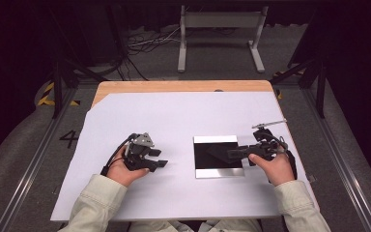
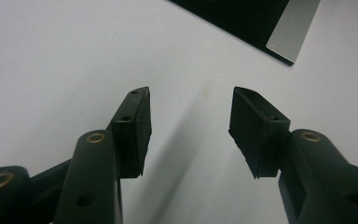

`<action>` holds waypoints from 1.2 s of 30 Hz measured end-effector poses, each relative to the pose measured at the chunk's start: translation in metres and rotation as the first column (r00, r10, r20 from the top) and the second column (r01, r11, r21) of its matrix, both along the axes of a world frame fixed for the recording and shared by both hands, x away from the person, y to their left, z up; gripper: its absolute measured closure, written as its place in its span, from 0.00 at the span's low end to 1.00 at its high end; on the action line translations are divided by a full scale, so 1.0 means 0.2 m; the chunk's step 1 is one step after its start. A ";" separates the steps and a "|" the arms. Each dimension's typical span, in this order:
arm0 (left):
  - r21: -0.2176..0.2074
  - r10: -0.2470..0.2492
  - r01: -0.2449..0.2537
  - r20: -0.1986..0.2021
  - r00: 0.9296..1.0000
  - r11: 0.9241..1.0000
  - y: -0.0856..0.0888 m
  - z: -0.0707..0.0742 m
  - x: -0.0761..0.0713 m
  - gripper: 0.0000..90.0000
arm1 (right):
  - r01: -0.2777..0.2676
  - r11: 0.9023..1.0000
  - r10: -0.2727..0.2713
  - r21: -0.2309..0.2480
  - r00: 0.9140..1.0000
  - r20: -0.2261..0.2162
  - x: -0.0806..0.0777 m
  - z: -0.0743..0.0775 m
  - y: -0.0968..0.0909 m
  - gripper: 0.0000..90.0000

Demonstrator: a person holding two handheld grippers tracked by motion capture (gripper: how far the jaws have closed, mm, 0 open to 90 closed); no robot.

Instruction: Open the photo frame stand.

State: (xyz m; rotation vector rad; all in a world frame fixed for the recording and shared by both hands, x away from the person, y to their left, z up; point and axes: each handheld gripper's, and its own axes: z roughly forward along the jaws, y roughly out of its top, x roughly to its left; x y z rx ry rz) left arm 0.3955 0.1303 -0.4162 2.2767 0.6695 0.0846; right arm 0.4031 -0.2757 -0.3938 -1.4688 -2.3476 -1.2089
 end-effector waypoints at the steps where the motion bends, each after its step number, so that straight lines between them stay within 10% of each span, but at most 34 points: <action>1: 0.000 0.000 0.000 0.000 1.000 1.000 0.00 0.00 0.00 0.55 | -0.003 1.000 0.003 0.001 1.000 -0.009 0.00 0.00 0.00 0.40; 19: 0.005 -0.005 0.005 0.003 1.000 1.000 0.00 0.00 0.00 0.55 | -0.061 0.997 0.065 0.047 0.995 -0.079 0.00 -0.04 0.05 0.45; 36: 0.004 -0.006 0.006 0.004 1.000 1.000 0.00 0.00 0.00 0.55 | -0.100 0.994 0.102 0.046 0.993 -0.052 -0.01 -0.02 0.05 0.55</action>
